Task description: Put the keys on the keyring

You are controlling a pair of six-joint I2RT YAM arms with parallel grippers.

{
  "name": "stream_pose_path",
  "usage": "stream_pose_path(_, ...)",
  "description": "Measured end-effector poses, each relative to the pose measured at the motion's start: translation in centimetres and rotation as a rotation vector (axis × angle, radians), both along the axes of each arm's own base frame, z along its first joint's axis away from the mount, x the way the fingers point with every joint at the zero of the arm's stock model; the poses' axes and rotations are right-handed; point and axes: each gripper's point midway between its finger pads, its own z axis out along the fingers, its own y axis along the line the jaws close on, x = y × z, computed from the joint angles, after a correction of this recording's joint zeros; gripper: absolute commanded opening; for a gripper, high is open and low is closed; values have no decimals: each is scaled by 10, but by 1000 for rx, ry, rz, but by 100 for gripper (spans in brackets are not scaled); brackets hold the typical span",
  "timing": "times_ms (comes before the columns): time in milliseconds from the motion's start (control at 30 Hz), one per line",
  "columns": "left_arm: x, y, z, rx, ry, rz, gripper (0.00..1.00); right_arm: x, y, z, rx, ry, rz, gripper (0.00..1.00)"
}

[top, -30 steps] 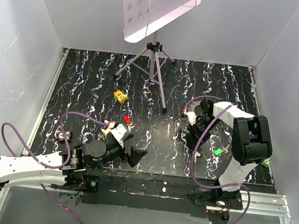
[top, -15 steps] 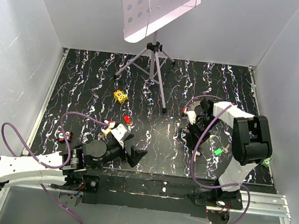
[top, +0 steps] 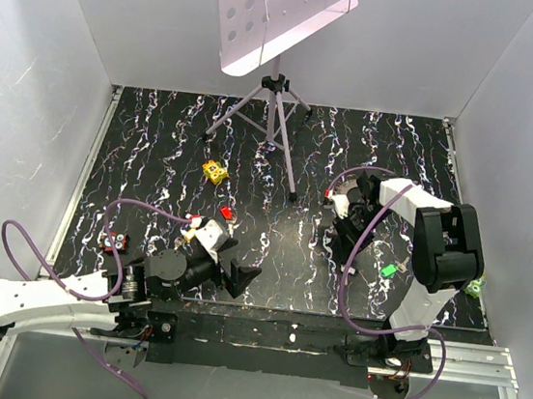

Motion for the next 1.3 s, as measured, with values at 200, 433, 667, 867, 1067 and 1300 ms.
stream_pose_path(200, 0, 0, 1, -7, 5, 1, 98, 1, 1, -3, -1, 19, -1, 6)
stream_pose_path(433, -1, 2, -2, 3, 10, 1, 98, 0, 2, -1, 0, 32, -1, 10)
stream_pose_path(667, -1, 3, -4, 9, 15, 1, 98, 0, 1, -2, -1, 39, -1, 12)
stream_pose_path(867, -2, 3, -3, 3, 16, 2, 98, -1, 2, -1, 3, 40, -2, 15)
stream_pose_path(1067, -2, 4, -3, 4, 19, 2, 98, -1, 3, -1, 10, 42, -3, 23)
stream_pose_path(1300, -2, 4, -4, 9, 21, 2, 98, 0, 3, 0, 15, 38, -8, 28)
